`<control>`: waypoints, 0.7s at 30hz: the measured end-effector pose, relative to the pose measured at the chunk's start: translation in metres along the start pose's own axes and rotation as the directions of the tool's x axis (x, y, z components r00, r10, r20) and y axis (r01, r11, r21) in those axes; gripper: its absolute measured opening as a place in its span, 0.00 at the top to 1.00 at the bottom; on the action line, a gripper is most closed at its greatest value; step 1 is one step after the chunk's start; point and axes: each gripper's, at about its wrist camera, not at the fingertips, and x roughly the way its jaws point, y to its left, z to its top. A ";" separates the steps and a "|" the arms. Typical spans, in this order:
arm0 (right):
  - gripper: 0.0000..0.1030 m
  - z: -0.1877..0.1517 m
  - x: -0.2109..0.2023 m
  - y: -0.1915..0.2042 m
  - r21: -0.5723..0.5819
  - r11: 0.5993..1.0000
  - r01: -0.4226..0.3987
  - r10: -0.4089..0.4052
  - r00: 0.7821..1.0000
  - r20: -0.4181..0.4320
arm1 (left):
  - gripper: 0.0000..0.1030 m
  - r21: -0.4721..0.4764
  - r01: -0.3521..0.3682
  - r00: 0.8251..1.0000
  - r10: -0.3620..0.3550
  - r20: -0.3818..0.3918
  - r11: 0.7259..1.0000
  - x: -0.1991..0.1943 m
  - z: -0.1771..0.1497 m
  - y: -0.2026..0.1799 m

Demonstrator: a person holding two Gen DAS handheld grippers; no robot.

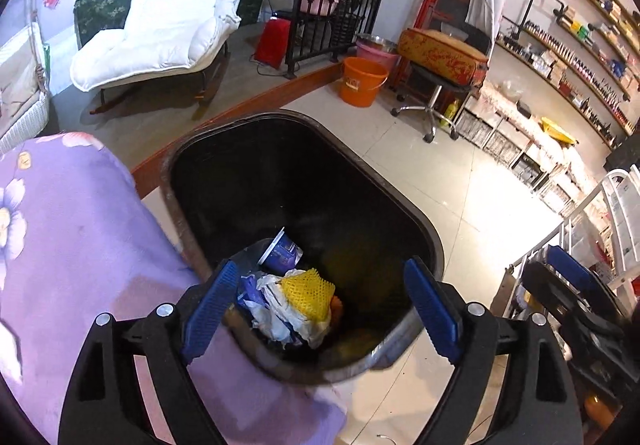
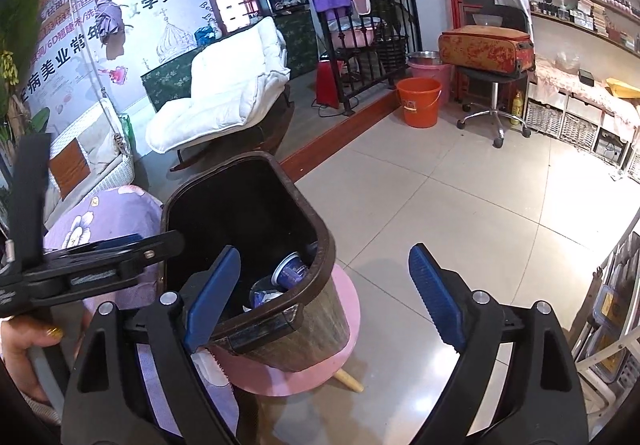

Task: Collect trash
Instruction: 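Move both open tools back over the table toward the yellow snack bag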

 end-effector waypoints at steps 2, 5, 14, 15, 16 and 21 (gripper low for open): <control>0.17 -0.001 0.000 0.006 -0.013 1.000 -0.011 0.011 1.000 -0.005 | 0.18 -0.004 -0.009 1.000 0.009 0.016 1.000 -0.011 -0.007 0.004; 0.17 -0.003 0.003 0.018 -0.036 0.999 -0.037 0.037 0.999 -0.024 | 0.18 -0.016 -0.033 0.999 0.033 0.040 0.999 -0.029 -0.017 0.013; 0.17 -0.014 0.009 0.077 -0.138 0.977 -0.165 0.154 0.984 -0.086 | 0.17 -0.133 -0.137 0.983 0.151 0.104 0.982 -0.084 -0.059 0.066; 0.17 -0.016 0.010 0.085 -0.152 0.972 -0.179 0.167 0.982 -0.093 | 0.17 -0.151 -0.156 0.979 0.173 0.109 0.976 -0.090 -0.063 0.072; 0.17 -0.019 0.010 0.093 -0.166 0.967 -0.195 0.180 0.978 -0.101 | 0.17 -0.173 -0.174 0.974 0.196 0.117 0.969 -0.096 -0.068 0.079; 0.17 -0.028 0.010 0.133 -0.233 0.936 -0.265 0.238 0.962 -0.135 | 0.17 -0.307 -0.251 0.942 0.305 0.143 0.918 -0.130 -0.093 0.112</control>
